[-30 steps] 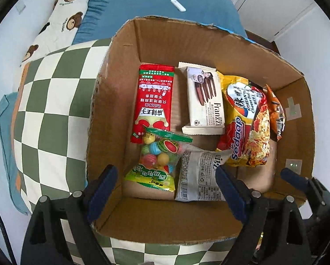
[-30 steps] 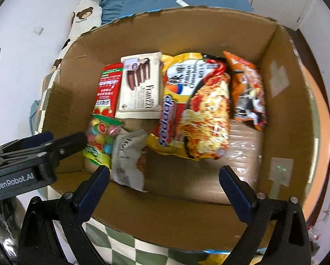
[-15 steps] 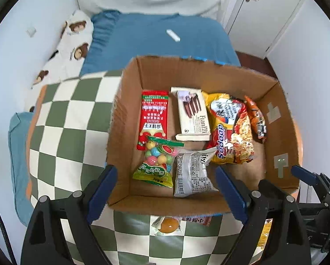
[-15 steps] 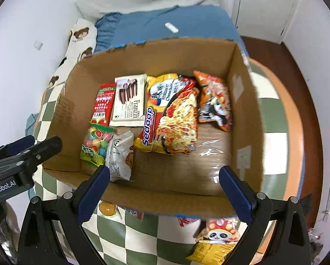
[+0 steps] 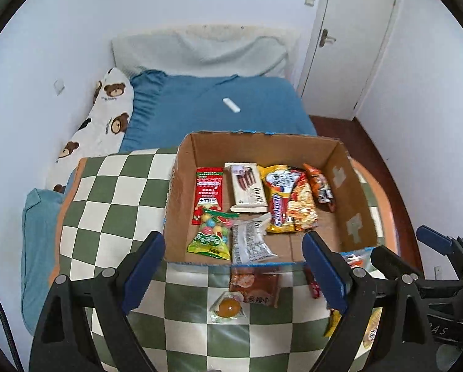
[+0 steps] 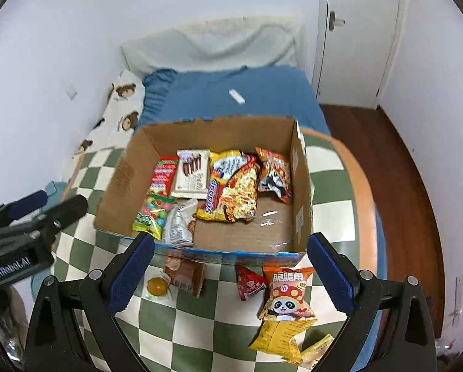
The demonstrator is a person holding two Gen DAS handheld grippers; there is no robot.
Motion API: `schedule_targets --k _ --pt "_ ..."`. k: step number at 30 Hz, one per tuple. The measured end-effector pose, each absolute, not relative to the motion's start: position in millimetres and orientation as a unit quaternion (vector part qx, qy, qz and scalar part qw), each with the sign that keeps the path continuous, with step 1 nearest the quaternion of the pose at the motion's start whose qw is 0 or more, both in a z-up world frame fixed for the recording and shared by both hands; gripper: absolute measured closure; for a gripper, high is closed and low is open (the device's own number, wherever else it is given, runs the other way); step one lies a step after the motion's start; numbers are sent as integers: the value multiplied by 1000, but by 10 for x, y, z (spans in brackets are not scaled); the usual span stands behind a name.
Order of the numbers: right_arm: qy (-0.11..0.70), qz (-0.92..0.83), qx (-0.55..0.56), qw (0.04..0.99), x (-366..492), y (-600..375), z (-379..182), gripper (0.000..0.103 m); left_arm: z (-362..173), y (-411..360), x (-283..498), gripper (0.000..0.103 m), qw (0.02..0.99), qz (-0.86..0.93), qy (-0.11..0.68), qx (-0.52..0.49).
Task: Organize snacks
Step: 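Grasp the round orange candy with the left tool while the right tool grasps the yellow chip bag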
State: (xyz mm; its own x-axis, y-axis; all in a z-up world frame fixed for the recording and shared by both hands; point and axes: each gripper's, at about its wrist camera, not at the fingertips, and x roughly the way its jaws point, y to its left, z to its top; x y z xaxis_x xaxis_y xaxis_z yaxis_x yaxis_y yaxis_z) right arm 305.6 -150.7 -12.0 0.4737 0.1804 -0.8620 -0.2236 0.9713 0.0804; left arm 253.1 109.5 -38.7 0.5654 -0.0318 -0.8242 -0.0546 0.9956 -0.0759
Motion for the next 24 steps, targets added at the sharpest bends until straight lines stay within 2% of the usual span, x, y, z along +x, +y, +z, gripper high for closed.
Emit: schedule_targets --k 8,14,15,18,23,24 --pt "459 111 -12 881 2654 -1563 165 2 -251 1010 2193 12 895 8 444 -45" --pt "457 113 29 882 2511 -1778 134 2 -287 1061 2102 12 893 16 446 -52" --pt "459 108 37 881 2493 -1838 97 5 -317 1062 2087 12 892 19 448 -51" --pt "488 97 67 865 2516 -2062 -170 36 -504 1084 2051 12 884 30 465 -46" --pt "555 60 86 825 2557 -2347 -798 37 -1014 1104 2020 12 856 44 514 -32" --pt "571 51 86 815 2565 -2397 -959 32 -1120 1114 2023 12 850 49 523 -27"
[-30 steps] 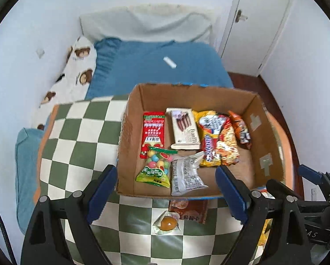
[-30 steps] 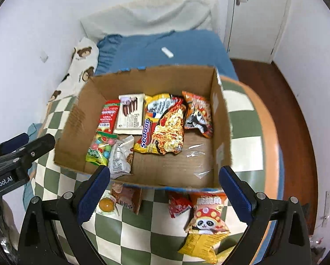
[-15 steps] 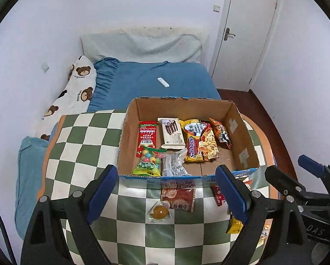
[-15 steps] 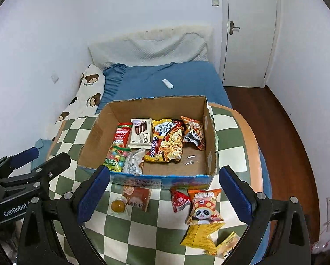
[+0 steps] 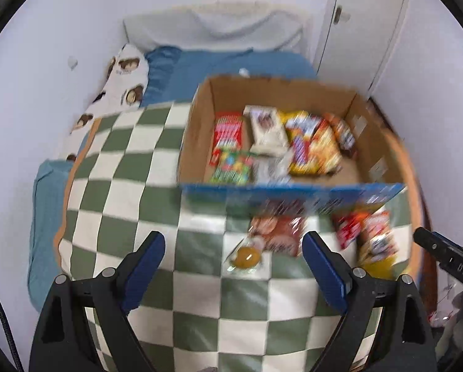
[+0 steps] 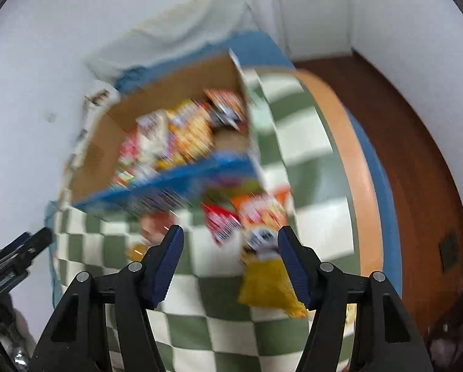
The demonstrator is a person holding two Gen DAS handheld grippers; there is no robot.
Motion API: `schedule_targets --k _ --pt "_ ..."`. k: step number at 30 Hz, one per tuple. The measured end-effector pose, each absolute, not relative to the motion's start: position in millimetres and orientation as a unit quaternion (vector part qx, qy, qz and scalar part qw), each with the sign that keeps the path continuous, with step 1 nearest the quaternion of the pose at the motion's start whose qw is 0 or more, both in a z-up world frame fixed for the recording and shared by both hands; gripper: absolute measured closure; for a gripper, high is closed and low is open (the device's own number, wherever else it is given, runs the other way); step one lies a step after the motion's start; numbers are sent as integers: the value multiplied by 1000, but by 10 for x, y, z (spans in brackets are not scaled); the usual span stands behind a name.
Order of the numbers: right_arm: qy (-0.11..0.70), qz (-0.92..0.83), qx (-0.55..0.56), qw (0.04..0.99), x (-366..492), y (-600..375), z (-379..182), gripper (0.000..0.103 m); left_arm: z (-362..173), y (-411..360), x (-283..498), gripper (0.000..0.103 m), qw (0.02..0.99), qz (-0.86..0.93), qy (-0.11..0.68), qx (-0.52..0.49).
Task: Organize snacks
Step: 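Grasp the round orange candy with the left tool while the right tool grasps the yellow chip bag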
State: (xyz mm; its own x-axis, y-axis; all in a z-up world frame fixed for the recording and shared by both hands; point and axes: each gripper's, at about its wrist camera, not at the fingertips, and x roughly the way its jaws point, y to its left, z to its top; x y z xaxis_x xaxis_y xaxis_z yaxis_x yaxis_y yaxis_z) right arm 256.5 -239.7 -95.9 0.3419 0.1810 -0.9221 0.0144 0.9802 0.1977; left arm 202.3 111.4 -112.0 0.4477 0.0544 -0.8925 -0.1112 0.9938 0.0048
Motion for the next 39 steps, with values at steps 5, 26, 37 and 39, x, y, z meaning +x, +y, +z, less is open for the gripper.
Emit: schedule_targets --k 5,26,37,39 --pt "651 9 61 756 2578 -2482 -1774 29 -1659 1209 2059 12 817 63 574 -18" --pt "670 76 35 737 2061 -1890 -2255 44 -2928 1028 2458 64 750 -6 661 -30" --pt "683 122 20 719 1736 -1511 -2452 43 -3076 1066 1679 68 704 -46 703 -85" --pt "689 121 27 714 1720 -1449 -2571 40 -3149 1054 1680 65 700 -49 706 -90"
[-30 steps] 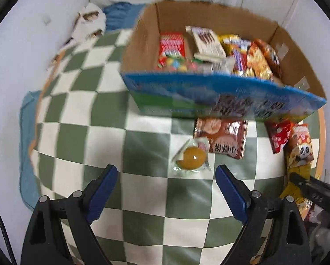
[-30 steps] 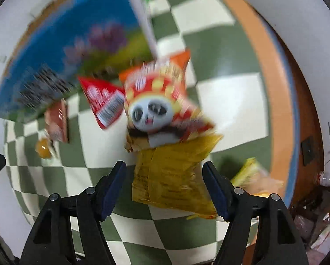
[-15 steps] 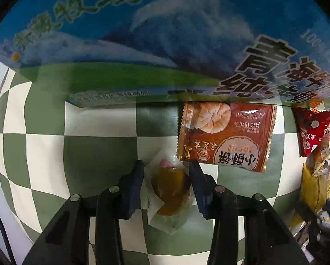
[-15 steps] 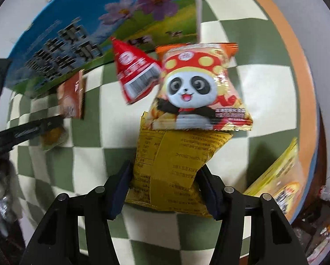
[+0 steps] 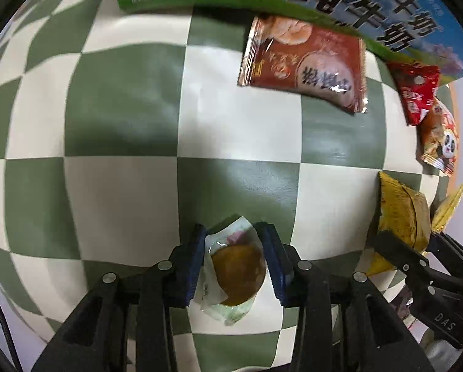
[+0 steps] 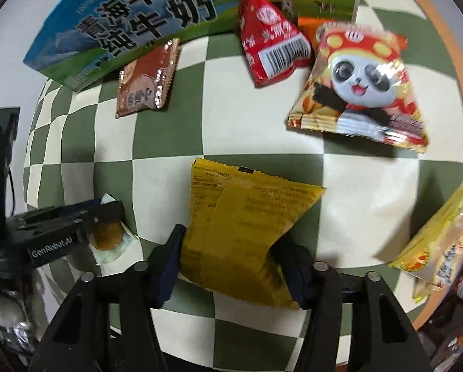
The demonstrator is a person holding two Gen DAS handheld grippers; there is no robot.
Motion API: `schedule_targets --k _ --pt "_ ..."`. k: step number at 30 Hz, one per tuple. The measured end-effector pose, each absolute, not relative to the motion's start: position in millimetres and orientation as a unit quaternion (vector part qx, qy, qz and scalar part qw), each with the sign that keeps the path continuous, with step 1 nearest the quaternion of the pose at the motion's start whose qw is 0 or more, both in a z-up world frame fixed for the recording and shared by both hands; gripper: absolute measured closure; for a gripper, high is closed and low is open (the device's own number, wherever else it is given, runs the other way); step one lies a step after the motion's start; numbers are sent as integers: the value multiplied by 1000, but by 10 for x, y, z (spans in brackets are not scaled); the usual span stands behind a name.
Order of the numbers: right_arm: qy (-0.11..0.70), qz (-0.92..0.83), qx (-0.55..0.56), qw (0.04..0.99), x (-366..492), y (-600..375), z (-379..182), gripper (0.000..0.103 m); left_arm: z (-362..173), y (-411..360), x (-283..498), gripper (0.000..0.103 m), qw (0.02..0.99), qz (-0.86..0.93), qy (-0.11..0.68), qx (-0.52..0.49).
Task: Organize snacks
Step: 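Grasp the round orange candy with the left tool while the right tool grasps the yellow chip bag, then carry both items into the box and open both tools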
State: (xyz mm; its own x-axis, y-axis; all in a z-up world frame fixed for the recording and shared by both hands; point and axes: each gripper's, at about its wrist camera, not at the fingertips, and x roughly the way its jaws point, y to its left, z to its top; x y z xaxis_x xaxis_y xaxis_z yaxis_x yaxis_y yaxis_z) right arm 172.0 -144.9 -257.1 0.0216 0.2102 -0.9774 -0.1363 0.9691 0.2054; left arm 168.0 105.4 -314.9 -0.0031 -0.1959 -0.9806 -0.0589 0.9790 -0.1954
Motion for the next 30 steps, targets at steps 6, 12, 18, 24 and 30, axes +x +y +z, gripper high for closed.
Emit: schedule_targets --k 6,12,18,24,30 --pt "693 114 23 711 1749 -1367 -2671 40 -3162 958 1705 50 687 -72 719 -76" --pt "692 114 30 712 1796 -1508 -2584 40 -3068 787 1690 48 677 -86 729 -51" --pt "692 114 32 712 1876 -1575 -2585 40 -3161 563 1607 48 668 -96 738 -17" --pt "686 118 12 718 1880 -1535 -2604 43 -3124 605 1445 65 684 -74 725 -14" --pt "676 126 18 725 1858 -1504 -2509 47 -2987 617 1415 65 696 -65 715 -13"
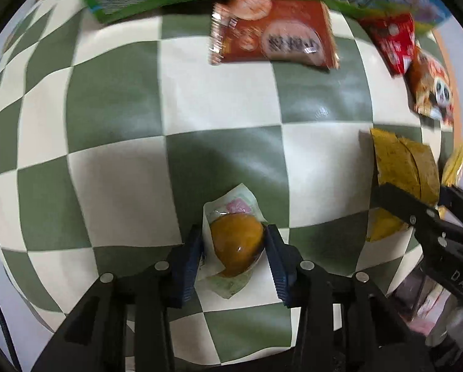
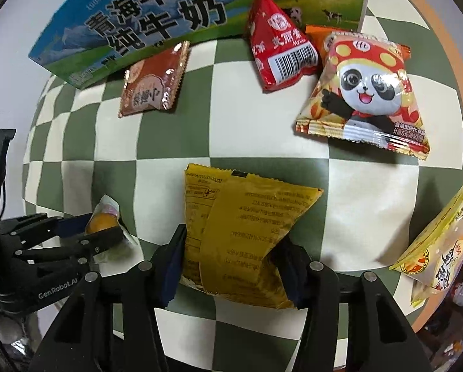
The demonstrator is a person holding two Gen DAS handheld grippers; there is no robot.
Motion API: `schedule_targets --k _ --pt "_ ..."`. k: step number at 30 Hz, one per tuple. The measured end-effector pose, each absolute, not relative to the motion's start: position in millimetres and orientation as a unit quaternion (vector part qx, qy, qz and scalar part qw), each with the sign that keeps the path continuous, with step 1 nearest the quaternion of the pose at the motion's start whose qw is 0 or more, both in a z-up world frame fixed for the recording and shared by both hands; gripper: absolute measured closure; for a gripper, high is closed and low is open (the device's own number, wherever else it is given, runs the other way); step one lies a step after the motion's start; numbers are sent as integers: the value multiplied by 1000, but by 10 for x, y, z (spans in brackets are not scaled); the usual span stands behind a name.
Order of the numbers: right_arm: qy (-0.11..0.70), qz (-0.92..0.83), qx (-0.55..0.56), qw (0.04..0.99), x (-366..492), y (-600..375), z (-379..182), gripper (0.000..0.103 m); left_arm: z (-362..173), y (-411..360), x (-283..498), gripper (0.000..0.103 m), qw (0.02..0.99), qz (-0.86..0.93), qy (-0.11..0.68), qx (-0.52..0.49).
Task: Organize snacks
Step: 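Carry both items into the box and open both tools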
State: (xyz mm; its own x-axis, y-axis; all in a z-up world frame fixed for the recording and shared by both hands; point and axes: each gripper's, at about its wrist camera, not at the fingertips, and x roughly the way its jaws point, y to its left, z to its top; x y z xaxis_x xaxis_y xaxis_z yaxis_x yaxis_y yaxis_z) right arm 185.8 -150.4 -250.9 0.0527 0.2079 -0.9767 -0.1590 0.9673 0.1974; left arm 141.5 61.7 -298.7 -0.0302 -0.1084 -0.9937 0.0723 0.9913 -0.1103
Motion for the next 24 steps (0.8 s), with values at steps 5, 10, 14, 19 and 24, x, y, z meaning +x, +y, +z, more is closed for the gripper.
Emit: schedule_targets --k 5,10,14,19,24 --pt "669 141 29 730 1900 -1481 -2351 49 -2725 897 1506 65 714 -52 697 -46" --pt "645 167 45 744 1955 -1441 -2009 52 -2204 948 1646 65 735 -73 670 -77" --pt "611 188 60 767 2067 -1461 -1566 52 -1638 859 1862 65 766 -96 629 -97" --pt "556 196 69 805 2401 -1594 -892 52 -969 720 2410 65 801 -128 576 -97" --pt "523 181 54 831 2946 -1749 -498 52 -729 631 2925 65 816 -133 554 -98"
